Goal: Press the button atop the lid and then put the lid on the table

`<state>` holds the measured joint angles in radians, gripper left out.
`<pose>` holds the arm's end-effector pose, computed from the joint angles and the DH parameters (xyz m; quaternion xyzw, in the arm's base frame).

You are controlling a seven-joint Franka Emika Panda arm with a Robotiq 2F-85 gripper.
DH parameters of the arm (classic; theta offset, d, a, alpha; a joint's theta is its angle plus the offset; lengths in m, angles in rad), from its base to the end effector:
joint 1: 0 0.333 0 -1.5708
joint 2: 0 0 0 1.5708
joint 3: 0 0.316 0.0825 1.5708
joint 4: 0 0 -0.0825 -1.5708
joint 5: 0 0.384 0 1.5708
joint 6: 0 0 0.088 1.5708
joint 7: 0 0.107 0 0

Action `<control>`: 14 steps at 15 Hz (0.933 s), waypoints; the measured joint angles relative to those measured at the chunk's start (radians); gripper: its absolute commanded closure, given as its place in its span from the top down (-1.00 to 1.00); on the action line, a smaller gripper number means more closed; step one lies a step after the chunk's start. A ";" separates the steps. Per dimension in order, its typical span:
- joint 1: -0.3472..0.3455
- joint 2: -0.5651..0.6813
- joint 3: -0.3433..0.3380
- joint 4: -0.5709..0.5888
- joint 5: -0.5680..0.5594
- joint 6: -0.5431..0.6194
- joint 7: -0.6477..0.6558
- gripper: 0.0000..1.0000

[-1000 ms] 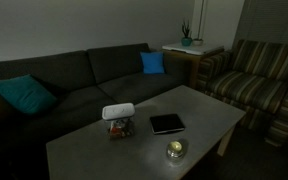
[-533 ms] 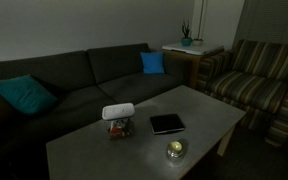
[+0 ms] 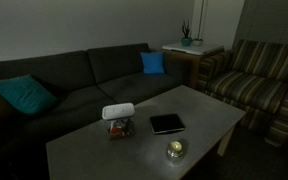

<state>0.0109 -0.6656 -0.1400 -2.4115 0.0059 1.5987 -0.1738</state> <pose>0.3313 -0.0492 0.5258 -0.9953 -0.0400 0.0689 0.0558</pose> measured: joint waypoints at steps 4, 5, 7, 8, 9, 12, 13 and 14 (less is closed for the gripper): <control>0.048 0.050 0.045 -0.046 0.038 0.082 0.000 1.00; 0.059 0.068 0.057 -0.054 0.045 0.097 0.000 1.00; 0.073 0.104 0.074 -0.059 0.051 0.112 0.000 1.00; 0.074 0.113 0.076 -0.059 0.051 0.115 0.000 1.00; 0.074 0.117 0.076 -0.059 0.051 0.117 0.000 1.00; 0.074 0.116 0.076 -0.059 0.051 0.118 0.000 1.00; 0.074 0.116 0.076 -0.059 0.051 0.118 0.000 1.00; 0.074 0.117 0.077 -0.059 0.051 0.118 0.000 1.00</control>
<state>0.0846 -0.5486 -0.0628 -2.4701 0.0568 1.7166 -0.1738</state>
